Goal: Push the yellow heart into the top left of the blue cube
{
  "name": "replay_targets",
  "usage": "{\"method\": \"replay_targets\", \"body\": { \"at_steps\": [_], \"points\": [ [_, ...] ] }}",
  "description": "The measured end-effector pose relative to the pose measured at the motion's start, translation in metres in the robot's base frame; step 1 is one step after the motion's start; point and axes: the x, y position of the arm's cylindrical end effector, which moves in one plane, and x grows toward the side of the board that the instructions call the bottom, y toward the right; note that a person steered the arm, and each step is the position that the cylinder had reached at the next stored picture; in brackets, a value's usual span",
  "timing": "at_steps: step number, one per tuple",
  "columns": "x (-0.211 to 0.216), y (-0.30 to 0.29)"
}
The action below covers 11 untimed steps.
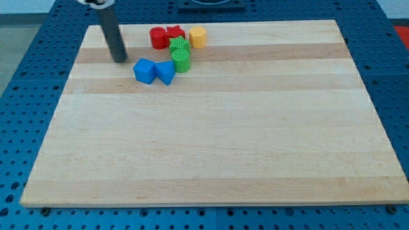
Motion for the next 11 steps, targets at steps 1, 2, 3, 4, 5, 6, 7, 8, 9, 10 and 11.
{"method": "replay_targets", "body": {
  "at_steps": [1,2,3,4,5,6,7,8,9,10,11],
  "points": [
    [0.0,-0.055],
    [-0.025,-0.083],
    [-0.068,-0.084],
    [-0.107,-0.084],
    [-0.115,-0.067],
    [-0.115,-0.062],
    [-0.115,-0.061],
    [-0.112,-0.051],
    [-0.112,-0.041],
    [-0.112,-0.033],
    [-0.109,-0.032]
  ]
}}
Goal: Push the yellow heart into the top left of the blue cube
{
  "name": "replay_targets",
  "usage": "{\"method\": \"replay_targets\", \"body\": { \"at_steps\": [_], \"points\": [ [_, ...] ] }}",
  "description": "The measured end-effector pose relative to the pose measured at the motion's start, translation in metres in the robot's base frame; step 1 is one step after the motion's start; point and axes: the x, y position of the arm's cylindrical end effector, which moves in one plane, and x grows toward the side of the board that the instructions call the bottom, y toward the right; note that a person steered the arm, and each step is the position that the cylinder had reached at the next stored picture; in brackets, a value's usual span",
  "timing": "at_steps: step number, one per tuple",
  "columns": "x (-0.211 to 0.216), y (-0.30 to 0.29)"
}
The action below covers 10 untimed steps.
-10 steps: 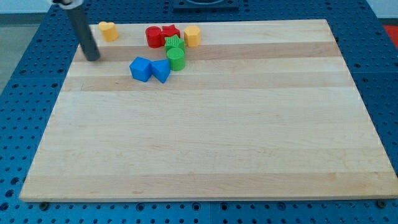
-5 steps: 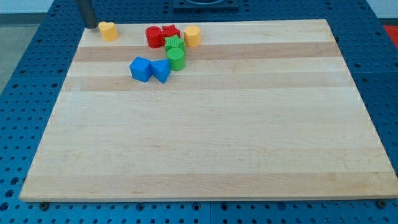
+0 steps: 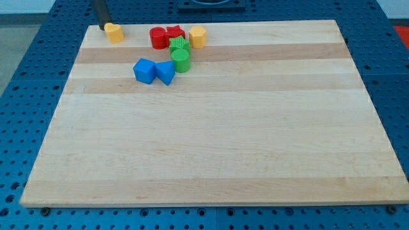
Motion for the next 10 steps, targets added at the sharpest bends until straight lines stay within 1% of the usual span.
{"method": "replay_targets", "body": {
  "at_steps": [5,7,10],
  "points": [
    [0.008,0.03],
    [0.016,0.034],
    [0.016,0.043]
  ]
}}
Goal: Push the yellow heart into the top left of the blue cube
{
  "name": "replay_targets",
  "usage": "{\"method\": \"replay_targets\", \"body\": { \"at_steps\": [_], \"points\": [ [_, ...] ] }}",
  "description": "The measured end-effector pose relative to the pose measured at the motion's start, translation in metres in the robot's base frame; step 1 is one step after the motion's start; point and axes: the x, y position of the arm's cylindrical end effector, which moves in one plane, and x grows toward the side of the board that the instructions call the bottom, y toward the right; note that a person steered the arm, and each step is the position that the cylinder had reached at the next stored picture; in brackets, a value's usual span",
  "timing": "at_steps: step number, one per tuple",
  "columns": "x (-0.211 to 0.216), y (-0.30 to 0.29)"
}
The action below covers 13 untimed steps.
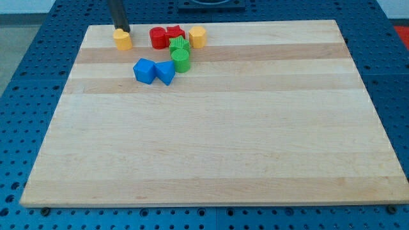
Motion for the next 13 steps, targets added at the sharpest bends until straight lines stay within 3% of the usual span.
{"method": "replay_targets", "body": {
  "at_steps": [7,10,13],
  "points": [
    [0.082,-0.005],
    [0.087,-0.053],
    [0.104,-0.023]
  ]
}}
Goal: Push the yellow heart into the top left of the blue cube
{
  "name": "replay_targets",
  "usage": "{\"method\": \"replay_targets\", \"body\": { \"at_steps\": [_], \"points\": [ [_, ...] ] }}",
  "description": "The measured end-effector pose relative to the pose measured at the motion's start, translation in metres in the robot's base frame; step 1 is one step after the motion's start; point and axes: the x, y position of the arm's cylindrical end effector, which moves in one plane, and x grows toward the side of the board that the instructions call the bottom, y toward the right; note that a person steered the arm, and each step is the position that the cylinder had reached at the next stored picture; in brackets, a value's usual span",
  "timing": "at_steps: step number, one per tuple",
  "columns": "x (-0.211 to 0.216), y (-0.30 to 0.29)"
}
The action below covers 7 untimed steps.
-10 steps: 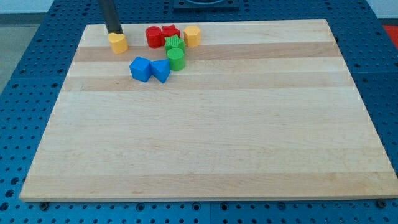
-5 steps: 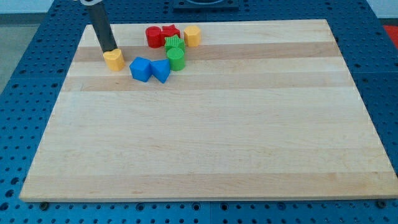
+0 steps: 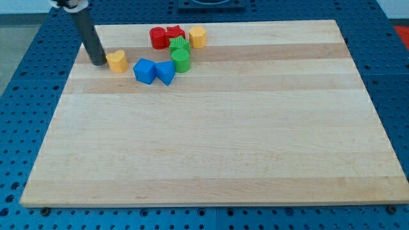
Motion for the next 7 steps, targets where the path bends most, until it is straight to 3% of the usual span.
{"method": "replay_targets", "body": {
  "at_steps": [5,7],
  "points": [
    [0.001,0.034],
    [0.002,0.015]
  ]
}}
